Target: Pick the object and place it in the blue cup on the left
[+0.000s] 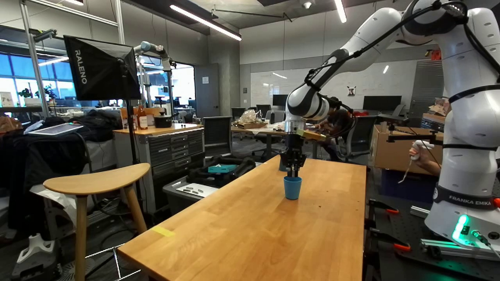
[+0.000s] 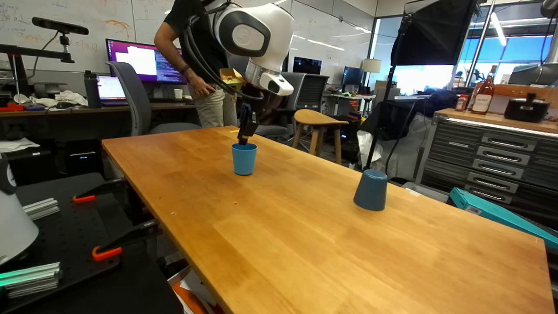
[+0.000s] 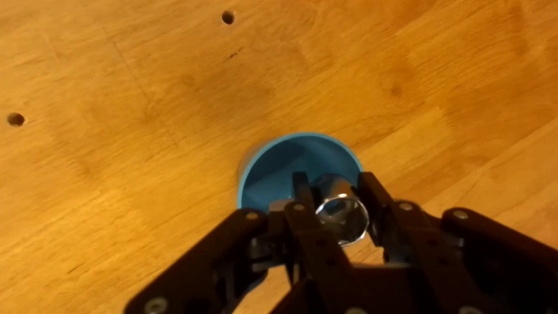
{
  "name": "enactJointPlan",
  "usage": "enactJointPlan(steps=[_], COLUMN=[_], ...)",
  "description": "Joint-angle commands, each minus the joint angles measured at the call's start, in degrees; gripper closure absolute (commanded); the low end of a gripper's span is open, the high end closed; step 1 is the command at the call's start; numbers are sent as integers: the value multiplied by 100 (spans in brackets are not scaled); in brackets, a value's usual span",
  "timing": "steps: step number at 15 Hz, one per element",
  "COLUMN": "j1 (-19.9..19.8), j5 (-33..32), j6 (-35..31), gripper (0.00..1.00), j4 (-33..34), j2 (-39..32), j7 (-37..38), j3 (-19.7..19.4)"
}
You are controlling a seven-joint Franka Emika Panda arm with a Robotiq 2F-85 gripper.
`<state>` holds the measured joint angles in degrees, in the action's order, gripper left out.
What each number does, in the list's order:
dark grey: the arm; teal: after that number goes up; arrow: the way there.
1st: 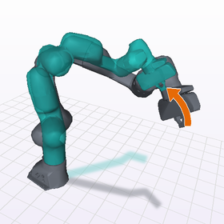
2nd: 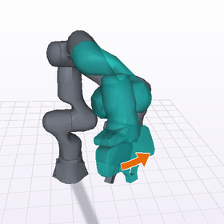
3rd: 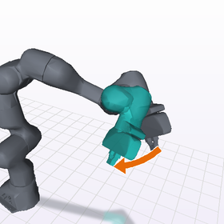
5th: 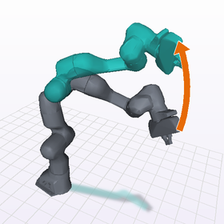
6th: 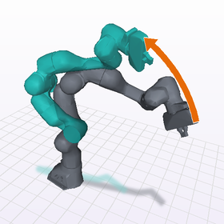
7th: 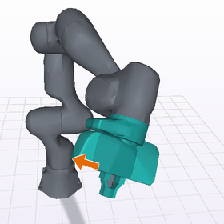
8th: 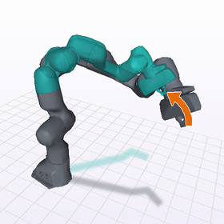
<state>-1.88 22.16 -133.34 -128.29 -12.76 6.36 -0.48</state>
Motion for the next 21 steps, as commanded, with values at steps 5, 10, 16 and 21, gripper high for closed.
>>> enactJointPlan(steps=[5, 10, 16, 21], j1=[-87, -126, -112, -57], j5=[-37, -98, -984, -2068], j6=[60, 274, 1518, 2836], gripper=[69, 89, 92, 60], j4=[396, 414, 582, 1010], j2=[-371, -142, 631, 1225], j7=[-16, -80, -647, -1272], j3=[-7, -19, -61, -74])
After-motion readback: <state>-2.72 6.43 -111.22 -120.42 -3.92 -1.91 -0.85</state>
